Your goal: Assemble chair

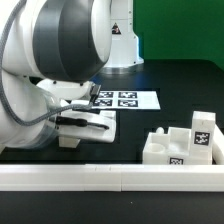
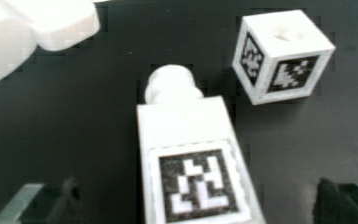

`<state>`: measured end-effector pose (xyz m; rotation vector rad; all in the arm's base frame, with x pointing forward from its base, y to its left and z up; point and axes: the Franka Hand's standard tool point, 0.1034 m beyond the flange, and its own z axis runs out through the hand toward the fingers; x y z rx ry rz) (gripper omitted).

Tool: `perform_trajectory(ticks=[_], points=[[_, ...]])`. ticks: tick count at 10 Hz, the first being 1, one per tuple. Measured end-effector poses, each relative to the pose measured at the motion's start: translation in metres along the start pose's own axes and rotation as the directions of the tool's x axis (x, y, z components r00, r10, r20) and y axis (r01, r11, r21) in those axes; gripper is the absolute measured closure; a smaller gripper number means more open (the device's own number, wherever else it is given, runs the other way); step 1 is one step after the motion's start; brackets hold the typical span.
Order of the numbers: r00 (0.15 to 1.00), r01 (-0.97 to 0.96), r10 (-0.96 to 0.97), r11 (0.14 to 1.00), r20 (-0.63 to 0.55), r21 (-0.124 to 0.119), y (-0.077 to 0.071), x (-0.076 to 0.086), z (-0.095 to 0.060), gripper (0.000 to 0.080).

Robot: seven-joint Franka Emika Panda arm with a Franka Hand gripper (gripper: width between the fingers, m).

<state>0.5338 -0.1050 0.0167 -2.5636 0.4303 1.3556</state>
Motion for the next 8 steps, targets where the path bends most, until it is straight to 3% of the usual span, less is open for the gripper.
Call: perform_trajectory(ticks=[3,5,6,7,8], points=[[1.000,-0.008,0.008,1.000,0.005,0.008,0.0021,-0.0046,0.0065,0.0151],[1.000,-0.008,0.008,1.000,0.005,0.008,0.0024,-0.0043,0.0068,0.0408],[1.000,-0.008,0.008,1.000,0.005,0.008,0.0025,-0.0043,0.0070,0.0408],[1.000,-0.009,0.008,1.000,0.005,0.008,0.0026,-0.0043,0.0070,0.0518],[1.000,-0.009,0.009,1.000,0.005,0.008,0.0026,-0.0043,0.0070,0.0518]])
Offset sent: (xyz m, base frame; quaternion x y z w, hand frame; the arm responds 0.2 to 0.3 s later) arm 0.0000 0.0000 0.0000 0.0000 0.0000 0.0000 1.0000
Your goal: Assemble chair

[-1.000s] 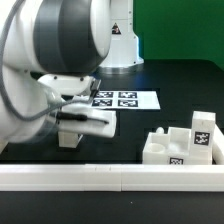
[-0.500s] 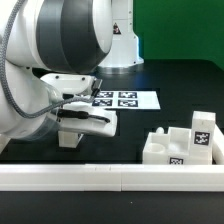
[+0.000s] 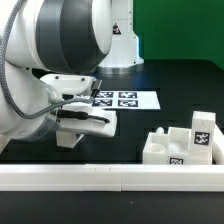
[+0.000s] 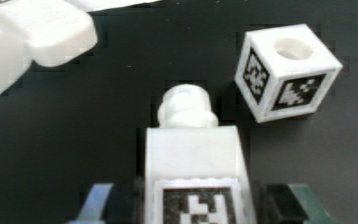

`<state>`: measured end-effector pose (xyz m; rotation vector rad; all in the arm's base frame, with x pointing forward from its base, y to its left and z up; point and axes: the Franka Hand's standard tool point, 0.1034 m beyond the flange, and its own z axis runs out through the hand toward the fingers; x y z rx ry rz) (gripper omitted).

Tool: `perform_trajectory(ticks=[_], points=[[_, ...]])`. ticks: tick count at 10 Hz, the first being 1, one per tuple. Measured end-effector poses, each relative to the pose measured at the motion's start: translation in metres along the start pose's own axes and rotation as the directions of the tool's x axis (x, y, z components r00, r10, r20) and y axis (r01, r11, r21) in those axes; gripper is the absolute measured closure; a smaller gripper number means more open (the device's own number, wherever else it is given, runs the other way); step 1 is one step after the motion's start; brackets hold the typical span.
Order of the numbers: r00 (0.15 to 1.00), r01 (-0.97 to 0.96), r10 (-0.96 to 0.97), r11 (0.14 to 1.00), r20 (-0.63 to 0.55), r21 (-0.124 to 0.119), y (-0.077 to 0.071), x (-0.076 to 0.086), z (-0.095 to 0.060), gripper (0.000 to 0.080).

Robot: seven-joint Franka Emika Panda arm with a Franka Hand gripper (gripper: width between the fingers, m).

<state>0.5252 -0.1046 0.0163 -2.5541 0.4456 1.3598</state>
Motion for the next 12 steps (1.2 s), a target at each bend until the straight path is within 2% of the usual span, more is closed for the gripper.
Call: perform_trajectory(ticks=[1,2,4,5,6,7,9,12], points=[[1.000,0.001,-0.001,1.000,-0.003,0.000,0.000,0.000,-0.001,0.0518],[0.999,0.005,-0.005,1.000,-0.033,-0.002,-0.004,-0.001,-0.009,0.0518],[0.999,0.009,-0.009,1.000,-0.052,-0.004,-0.017,-0.015,-0.026,0.0518],[0.989,0.028,-0.030,0.999,-0.142,-0.015,-0.033,-0.017,-0.044,0.0518],[0.971,0.045,-0.049,0.999,-0.232,-0.023,-0.049,-0.026,-0.059,0.0518],[0.945,0.058,-0.064,0.998,-0.321,-0.027,-0.058,-0.033,-0.066,0.0518],[0.883,0.068,-0.073,0.997,-0.464,-0.028,-0.058,-0.030,-0.067,0.0518],[0.748,0.063,-0.071,0.997,-0.660,-0.035,-0.064,-0.025,-0.080,0.0518]])
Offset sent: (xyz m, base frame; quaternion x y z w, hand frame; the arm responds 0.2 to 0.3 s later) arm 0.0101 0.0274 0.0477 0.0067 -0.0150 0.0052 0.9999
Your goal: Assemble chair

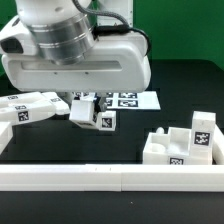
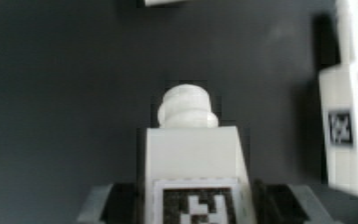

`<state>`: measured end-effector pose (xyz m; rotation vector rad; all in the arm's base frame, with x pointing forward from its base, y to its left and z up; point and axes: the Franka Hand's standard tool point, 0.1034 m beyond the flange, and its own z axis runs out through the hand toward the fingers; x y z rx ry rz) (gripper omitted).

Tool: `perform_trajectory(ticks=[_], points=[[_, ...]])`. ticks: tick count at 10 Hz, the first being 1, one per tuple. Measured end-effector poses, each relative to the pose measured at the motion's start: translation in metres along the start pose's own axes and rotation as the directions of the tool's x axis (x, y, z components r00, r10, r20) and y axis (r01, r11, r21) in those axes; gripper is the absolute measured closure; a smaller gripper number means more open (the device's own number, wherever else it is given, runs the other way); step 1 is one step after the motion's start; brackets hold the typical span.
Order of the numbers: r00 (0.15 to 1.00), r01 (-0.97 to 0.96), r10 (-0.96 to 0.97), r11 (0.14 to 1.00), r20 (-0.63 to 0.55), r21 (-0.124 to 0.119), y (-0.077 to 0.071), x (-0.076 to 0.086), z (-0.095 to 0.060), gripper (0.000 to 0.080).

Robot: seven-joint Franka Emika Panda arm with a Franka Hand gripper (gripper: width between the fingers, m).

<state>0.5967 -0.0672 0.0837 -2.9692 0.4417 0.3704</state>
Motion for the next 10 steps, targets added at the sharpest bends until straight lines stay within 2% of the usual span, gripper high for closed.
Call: perform_trajectory(ticks=[2,3,4,5,8,10], points=[[0.989,0.014,-0.013,1.000,-0.148,0.005,-0.027,-0.008,-0.019,0.0517],[0.973,0.021,-0.020,1.000,-0.228,0.005,-0.037,-0.006,-0.026,0.0517],[0.964,0.020,-0.018,1.000,-0.264,0.004,-0.044,-0.007,-0.027,0.0517],[0.928,0.027,-0.027,1.000,-0.372,-0.006,-0.048,0.003,-0.027,0.0517],[0.823,0.036,-0.046,0.999,-0.566,-0.030,-0.048,0.008,-0.026,0.0517],[0.720,0.055,-0.062,0.998,-0.691,-0.033,-0.068,-0.002,-0.025,0.0517]])
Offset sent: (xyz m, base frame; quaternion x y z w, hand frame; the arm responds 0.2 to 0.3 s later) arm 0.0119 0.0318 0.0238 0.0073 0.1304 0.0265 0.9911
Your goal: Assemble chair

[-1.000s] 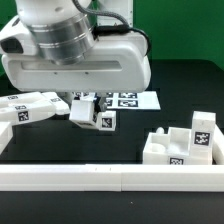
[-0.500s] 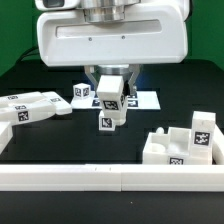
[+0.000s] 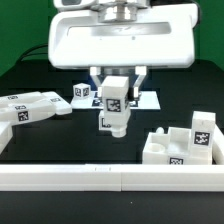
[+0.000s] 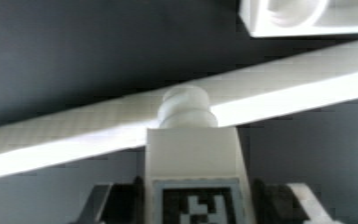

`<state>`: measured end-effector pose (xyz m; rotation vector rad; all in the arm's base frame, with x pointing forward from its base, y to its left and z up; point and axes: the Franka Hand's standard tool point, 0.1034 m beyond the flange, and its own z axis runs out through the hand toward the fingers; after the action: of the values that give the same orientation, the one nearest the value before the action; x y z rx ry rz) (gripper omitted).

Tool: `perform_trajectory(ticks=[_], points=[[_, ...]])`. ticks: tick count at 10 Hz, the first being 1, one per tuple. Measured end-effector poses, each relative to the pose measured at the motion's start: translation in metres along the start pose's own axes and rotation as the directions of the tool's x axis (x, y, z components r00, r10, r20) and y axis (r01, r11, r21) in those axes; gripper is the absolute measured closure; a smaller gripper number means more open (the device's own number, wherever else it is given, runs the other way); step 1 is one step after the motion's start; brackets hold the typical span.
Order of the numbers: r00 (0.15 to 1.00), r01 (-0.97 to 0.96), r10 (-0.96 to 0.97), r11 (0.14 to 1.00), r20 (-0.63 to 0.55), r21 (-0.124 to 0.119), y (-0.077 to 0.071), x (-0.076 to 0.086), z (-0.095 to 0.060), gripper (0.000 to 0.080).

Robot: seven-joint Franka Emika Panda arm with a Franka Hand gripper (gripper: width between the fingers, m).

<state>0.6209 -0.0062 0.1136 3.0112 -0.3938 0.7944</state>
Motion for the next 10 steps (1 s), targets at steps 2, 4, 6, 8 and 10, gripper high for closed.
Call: perform_trajectory(ticks=[2,4,6,8,10], points=[[0.990,0.008,-0.007,1.000,-0.141,0.002,-0.010,-0.009,-0.002,0.0517],[0.995,0.004,-0.004,1.000,-0.099,0.003,-0.016,-0.026,0.006,0.0517],[0.996,0.001,-0.001,1.000,-0.084,0.005,-0.025,-0.037,0.010,0.0517],[0.997,0.003,-0.003,1.000,-0.077,0.007,-0.031,-0.043,0.012,0.0517],[0.998,0.009,-0.008,1.000,-0.070,0.006,-0.033,-0.047,0.016,0.0517]])
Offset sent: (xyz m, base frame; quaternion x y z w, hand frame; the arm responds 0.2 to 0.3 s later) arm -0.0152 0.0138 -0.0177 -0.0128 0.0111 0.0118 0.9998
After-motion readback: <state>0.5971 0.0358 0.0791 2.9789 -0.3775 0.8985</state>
